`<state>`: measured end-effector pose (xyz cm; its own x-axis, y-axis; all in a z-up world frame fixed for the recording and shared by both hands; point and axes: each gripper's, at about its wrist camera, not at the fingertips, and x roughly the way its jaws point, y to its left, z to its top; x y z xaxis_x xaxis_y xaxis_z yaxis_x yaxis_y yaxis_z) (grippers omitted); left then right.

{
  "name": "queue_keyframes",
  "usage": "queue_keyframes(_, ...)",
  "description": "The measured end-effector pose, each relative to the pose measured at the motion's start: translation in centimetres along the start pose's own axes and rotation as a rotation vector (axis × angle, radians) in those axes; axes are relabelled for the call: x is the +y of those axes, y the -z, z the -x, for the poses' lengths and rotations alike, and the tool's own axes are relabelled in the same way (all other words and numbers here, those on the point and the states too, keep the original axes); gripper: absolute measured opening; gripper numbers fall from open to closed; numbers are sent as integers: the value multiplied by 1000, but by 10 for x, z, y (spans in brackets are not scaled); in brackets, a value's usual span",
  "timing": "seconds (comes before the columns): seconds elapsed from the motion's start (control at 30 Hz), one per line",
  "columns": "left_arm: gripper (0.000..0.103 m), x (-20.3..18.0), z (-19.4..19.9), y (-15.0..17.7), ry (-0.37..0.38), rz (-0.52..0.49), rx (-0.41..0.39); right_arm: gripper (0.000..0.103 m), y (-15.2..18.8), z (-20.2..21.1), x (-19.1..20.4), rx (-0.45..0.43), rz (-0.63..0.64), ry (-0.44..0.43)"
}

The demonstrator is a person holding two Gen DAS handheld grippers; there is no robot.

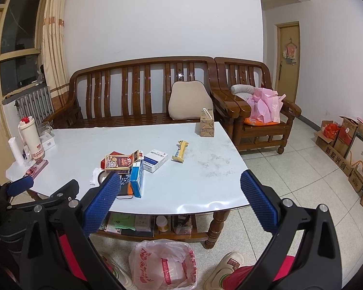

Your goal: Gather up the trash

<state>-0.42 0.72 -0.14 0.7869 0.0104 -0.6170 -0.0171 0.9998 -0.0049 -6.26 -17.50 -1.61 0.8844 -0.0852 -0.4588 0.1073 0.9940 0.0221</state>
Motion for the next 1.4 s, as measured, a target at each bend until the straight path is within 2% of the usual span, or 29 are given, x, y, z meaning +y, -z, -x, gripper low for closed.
queue_keyframes(0.47, 96, 0, 1, 0, -12, -2, -8, 97, 2, 0, 1, 0, -1, -3)
queue_keyframes(0.8, 96, -1, -1, -6, -5, -22, 20, 97, 3, -1, 1, 2, 3, -4)
queue_keyframes(0.93, 96, -2, -5, -10, 35, -50, 61, 97, 1, -7, 2, 13, 10, -2)
queue_keyframes(1.07, 96, -3, -8, -15, 26, -67, 63, 97, -7, -14, 1, 31, 8, -11)
queue_keyframes(1.27, 96, 3, -29, -31, 28, -91, 123, 97, -20, -33, -3, 61, 17, -19)
queue_keyframes(1.37, 96, 6, -43, -39, 38, -108, 162, 97, -30, -50, -5, 93, 31, -75)
queue_keyframes(1.4, 96, 7, -51, -43, 53, -119, 197, 97, -36, -57, -7, 112, 34, -95)
